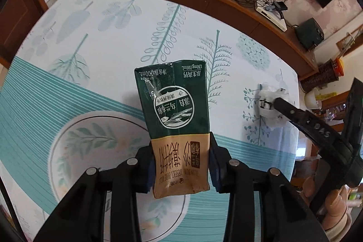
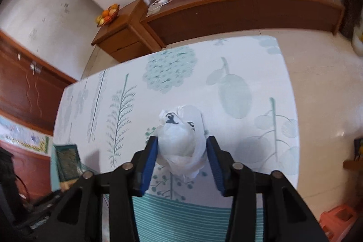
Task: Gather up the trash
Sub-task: 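Grasp the green-and-tan drink carton with the left tool while the right tool grasps the white plastic bag, then carry the carton and bag down over the black bin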
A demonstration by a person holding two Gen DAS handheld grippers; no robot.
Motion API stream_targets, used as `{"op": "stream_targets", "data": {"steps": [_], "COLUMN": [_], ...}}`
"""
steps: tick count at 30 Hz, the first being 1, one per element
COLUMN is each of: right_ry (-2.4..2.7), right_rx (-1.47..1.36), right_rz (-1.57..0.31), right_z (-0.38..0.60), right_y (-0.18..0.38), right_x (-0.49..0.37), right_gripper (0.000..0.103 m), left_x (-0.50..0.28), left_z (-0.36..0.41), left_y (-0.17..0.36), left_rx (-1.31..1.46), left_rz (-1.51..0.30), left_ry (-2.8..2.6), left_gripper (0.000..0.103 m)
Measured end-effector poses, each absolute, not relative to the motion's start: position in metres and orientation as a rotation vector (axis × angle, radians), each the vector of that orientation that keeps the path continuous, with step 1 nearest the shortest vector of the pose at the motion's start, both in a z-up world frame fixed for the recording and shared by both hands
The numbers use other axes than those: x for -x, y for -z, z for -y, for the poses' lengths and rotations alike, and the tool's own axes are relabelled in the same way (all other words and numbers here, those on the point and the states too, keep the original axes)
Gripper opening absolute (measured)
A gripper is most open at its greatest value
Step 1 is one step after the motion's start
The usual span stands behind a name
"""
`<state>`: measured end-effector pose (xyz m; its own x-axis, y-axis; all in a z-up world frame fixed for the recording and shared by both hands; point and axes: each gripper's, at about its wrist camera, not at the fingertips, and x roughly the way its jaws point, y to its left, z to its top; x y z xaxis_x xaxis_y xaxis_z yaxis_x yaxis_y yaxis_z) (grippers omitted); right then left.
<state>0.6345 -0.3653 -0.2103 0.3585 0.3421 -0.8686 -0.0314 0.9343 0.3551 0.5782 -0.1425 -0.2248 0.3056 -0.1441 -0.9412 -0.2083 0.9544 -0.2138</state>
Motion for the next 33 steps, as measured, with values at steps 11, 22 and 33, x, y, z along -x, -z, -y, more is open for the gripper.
{"op": "stream_targets", "data": {"steps": [11,22,33], "right_ry": [-0.317,-0.254,-0.083], "right_rx": [-0.269,-0.413,-0.441], "right_rz": [-1.167,-1.095,-1.035], "right_z": [0.328,0.299,0.223], "right_y": [0.175,0.109,0.081], "right_x": [-0.529,-0.356,-0.167], "right_gripper": [0.035,0.035,0.035], "left_x": [-0.509,-0.358,-0.211], "left_z": [0.12,0.063,-0.006], "left_y": [0.164,0.111,0.091], "left_rx": [0.17,0.138,0.049], "left_rz": [-1.156,-1.065,-1.073], "left_ry": [0.032,0.221,0.424], "left_gripper": [0.037,0.037,0.037]}}
